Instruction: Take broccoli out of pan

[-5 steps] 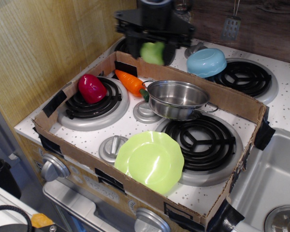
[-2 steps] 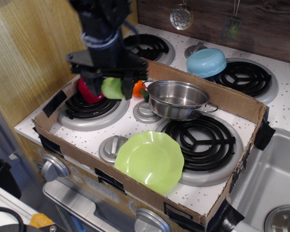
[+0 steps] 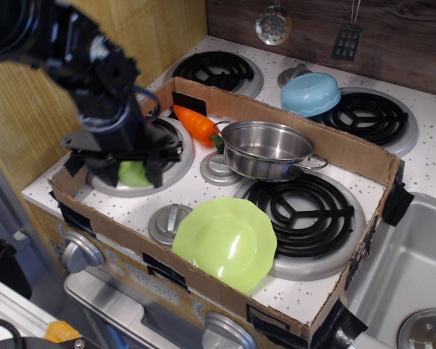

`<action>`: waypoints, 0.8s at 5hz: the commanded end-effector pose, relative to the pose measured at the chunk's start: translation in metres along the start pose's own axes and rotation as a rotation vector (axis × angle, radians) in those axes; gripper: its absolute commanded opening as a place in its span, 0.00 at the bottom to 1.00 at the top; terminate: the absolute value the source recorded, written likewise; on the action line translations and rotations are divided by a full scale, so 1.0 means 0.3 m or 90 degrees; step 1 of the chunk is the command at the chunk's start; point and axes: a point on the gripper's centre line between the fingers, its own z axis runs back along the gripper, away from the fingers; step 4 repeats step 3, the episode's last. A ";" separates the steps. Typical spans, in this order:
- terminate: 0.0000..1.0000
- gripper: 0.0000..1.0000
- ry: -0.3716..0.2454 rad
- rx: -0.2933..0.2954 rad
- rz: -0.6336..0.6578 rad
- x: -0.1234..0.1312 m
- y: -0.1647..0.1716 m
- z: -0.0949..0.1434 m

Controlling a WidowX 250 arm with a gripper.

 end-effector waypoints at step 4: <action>1.00 1.00 -0.011 -0.024 -0.015 0.027 0.035 -0.062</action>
